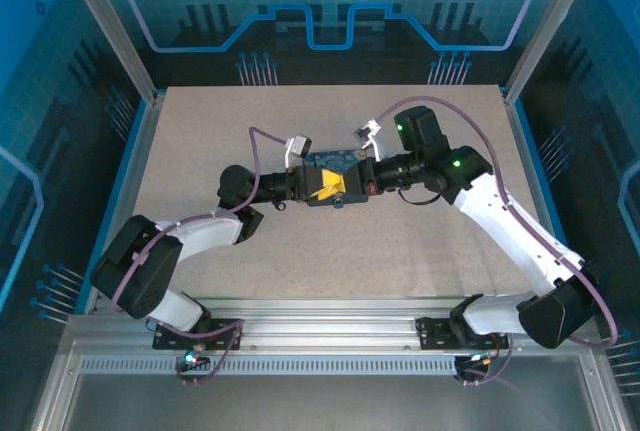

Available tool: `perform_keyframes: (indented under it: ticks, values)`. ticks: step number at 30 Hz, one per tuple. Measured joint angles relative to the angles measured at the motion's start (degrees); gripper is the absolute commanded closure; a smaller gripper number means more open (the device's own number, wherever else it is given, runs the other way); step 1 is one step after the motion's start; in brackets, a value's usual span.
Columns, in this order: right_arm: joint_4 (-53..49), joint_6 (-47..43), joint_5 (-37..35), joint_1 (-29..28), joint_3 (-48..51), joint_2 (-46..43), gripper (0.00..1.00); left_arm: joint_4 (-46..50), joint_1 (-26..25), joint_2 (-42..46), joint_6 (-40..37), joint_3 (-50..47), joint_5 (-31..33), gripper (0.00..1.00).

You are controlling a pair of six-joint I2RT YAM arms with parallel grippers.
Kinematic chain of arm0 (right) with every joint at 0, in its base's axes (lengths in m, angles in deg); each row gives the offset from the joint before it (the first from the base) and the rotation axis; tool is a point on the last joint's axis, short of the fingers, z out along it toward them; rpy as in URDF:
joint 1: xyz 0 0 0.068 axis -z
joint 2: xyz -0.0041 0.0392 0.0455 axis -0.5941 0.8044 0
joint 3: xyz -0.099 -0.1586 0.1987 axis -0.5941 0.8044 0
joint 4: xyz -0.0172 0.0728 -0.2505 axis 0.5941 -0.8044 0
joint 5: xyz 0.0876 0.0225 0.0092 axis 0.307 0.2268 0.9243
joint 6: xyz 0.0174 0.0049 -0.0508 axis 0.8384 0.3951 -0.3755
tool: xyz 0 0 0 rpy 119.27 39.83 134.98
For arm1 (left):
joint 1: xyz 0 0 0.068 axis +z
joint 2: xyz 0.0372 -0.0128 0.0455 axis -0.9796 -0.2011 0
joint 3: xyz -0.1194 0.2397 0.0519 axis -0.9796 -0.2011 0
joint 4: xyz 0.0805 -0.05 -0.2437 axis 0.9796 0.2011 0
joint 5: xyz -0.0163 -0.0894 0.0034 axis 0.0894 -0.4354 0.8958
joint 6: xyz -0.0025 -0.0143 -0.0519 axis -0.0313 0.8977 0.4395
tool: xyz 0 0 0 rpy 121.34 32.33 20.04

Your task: Unlock a padlock with a key

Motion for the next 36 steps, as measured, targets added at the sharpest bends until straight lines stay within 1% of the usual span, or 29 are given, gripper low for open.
perform_keyframes:
  ticks: [3, 9, 12, 18, 21, 26, 33, 36]
  values:
    - [0.00, 0.09, 0.13, 0.55, 0.02, -0.15, 1.00, 0.00, 0.00, 0.00, 0.28, 0.00, 0.00, 0.57]
    - [0.07, 0.26, 0.15, 1.68, 0.13, -1.49, 1.00, 0.00, 0.00, 0.00, 0.76, 0.00, 0.00, 0.62]
    - [0.24, 0.44, 0.17, 2.16, 0.15, -2.34, 1.00, 0.00, 0.00, 0.00, 0.96, 0.00, -0.02, 0.67]
    - [0.55, 0.63, 0.39, 2.45, 0.50, -2.89, 1.00, 0.00, 0.00, 0.00, 1.09, 0.00, -0.02, 0.76]
    - [0.59, 0.63, 0.42, 2.58, 0.94, -2.93, 1.00, 0.00, 0.09, 0.00, 1.09, 0.00, -0.02, 0.83]
    - [0.63, 0.63, 0.59, 3.08, 1.22, -3.28, 1.00, 0.02, 0.31, 0.00, 1.14, 0.00, 0.00, 0.84]
    - [0.81, 0.66, 0.81, 3.91, 2.60, -4.81, 1.00, 0.02, 1.05, 0.00, 1.07, 0.00, -0.02, 1.00]
    - [0.96, 0.66, 0.92, 3.96, 3.17, -5.25, 1.00, 0.00, 1.14, 0.00, 1.18, 0.00, -0.02, 1.00]
